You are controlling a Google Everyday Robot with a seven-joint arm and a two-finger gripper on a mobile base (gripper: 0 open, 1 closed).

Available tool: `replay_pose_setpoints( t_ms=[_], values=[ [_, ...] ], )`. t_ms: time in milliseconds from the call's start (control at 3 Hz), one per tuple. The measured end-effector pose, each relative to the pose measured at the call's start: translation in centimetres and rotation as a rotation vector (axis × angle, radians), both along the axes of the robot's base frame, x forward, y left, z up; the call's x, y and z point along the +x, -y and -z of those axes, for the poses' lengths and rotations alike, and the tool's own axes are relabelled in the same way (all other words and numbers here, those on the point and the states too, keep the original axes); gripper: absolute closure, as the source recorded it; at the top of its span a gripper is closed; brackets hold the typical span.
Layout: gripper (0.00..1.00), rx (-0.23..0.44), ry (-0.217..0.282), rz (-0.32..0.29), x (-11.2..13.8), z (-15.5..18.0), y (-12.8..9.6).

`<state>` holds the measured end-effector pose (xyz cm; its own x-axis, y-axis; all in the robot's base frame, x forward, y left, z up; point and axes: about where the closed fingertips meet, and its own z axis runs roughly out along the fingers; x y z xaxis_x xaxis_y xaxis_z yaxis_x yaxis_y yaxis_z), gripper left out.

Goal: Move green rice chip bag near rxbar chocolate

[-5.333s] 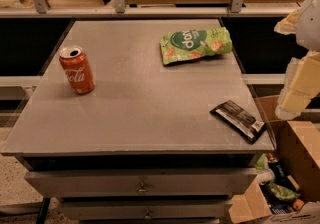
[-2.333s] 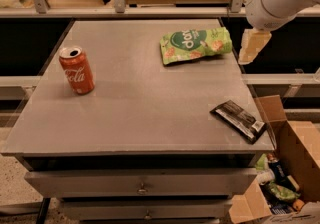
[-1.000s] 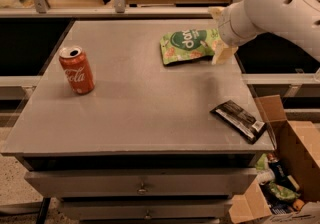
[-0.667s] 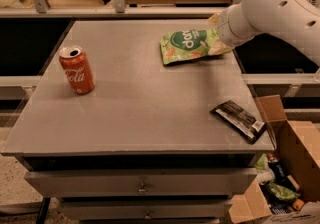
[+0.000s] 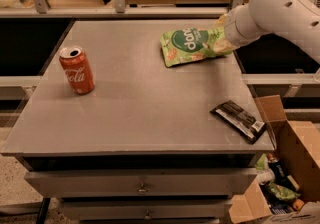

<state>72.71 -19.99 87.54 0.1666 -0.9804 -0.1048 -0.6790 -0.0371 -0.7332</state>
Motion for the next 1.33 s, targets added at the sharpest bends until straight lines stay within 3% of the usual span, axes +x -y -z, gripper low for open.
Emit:
replay_pose_setpoints(
  t_ms=[333,667,1333],
  values=[
    [0.33,-0.005,-0.012,0.007,-0.7,0.1,1.0],
    [0.31,-0.008,-0.021,0.003,-2.8,-0.4,2.3],
    [0.32,0.024,-0.007,-0.002,-2.1,-0.1,1.6]
  ],
)
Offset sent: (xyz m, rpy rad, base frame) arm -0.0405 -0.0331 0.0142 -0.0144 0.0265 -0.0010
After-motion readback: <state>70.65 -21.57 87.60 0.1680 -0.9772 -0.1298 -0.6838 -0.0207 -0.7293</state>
